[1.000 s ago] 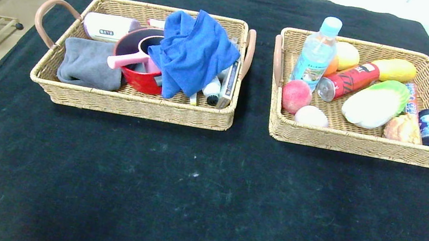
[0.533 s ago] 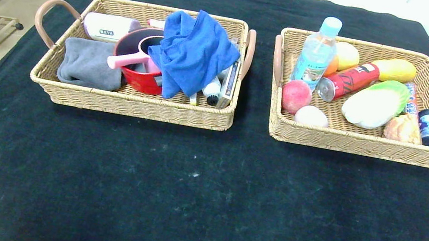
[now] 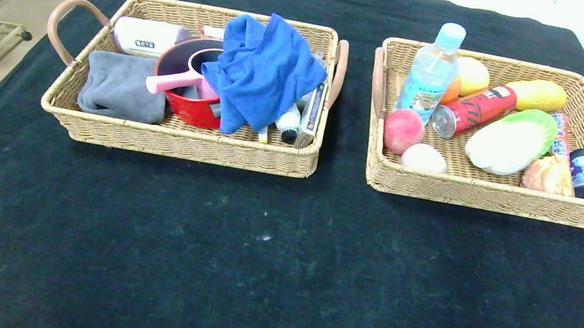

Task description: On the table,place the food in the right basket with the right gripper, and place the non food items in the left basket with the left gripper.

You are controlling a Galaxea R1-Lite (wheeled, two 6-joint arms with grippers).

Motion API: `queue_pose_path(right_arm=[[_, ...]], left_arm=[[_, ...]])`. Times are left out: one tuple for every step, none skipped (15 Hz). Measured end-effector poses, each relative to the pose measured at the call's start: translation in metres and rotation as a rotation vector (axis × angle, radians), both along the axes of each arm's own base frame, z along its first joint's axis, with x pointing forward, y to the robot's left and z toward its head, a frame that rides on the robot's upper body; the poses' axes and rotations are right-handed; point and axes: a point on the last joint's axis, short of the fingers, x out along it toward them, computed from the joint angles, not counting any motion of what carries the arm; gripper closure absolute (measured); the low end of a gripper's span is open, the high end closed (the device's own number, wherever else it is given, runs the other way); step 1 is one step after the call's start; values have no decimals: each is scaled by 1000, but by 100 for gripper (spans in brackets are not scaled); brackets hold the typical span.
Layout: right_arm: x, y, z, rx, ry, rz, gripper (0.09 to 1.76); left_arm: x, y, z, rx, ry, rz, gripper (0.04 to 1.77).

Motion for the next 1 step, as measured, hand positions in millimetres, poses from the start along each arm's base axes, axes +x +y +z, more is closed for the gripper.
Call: queue_pose_path(right_arm=[[0,0,0,3,2,-1,15]], left_arm=[[0,0,0,0,4,0,9]])
